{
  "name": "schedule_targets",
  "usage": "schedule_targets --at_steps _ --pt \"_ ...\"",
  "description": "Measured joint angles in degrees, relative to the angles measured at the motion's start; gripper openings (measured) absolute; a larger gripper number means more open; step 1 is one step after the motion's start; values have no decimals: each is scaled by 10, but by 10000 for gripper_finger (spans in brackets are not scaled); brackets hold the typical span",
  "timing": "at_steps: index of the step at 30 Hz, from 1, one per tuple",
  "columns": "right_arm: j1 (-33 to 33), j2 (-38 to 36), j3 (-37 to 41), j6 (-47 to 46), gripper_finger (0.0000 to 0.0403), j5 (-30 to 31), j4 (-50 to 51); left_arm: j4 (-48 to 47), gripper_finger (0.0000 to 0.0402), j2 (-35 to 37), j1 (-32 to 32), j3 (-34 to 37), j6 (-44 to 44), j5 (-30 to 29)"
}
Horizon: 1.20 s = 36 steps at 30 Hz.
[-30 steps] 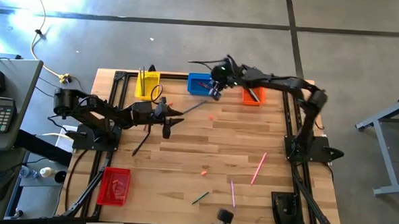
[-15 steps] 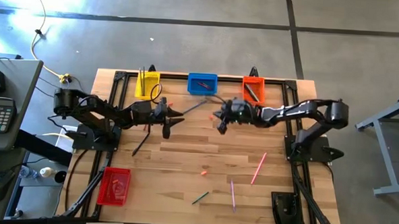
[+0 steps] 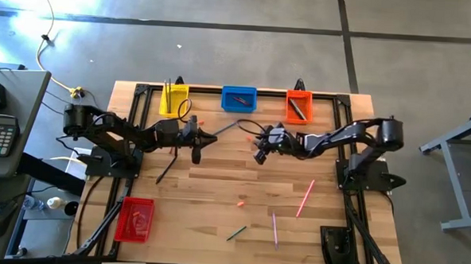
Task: Sort crayons/erasers/pens/pencils in bins
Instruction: Put the orange eraser into the red bin
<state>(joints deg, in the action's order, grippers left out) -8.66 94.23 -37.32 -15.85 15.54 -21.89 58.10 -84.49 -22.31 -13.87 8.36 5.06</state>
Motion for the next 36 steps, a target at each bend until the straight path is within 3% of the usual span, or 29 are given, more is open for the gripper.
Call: schedule_targets --at_steps 5,11,23,36 --pt "-7 56 0 0 150 -9 -67 0 35 0 0 0 0 -1" --pt "-7 93 0 13 157 -11 -101 -1 35 0 0 0 -9 -1" --pt "-15 163 -1 9 117 14 -168 -5 35 0 0 0 -4 -1" --pt "-43 165 -1 7 57 7 -176 -13 35 0 0 0 0 -2"
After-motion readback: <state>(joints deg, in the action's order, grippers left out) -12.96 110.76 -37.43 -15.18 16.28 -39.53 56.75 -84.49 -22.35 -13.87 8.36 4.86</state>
